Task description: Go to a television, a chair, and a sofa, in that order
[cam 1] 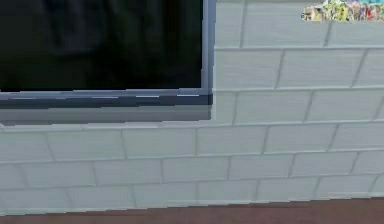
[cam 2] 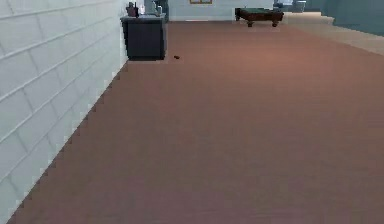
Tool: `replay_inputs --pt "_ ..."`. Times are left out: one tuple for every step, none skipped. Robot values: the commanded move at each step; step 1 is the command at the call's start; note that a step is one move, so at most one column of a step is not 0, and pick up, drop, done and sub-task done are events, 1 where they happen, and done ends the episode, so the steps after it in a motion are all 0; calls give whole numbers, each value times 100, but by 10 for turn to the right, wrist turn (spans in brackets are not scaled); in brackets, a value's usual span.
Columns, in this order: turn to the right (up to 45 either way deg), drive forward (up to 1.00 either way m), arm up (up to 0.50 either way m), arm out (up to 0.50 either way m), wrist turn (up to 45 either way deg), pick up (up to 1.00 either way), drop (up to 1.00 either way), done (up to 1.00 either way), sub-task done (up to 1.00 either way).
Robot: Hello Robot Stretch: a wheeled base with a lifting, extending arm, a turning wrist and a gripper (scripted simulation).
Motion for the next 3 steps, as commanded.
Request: replay_inputs --pt "-30 0 0 0 0 0 0 0 0" --pt "0 45 0 0 0 0 0 0 0" --pt "-270 0 0 0 0 0 0 0 0"
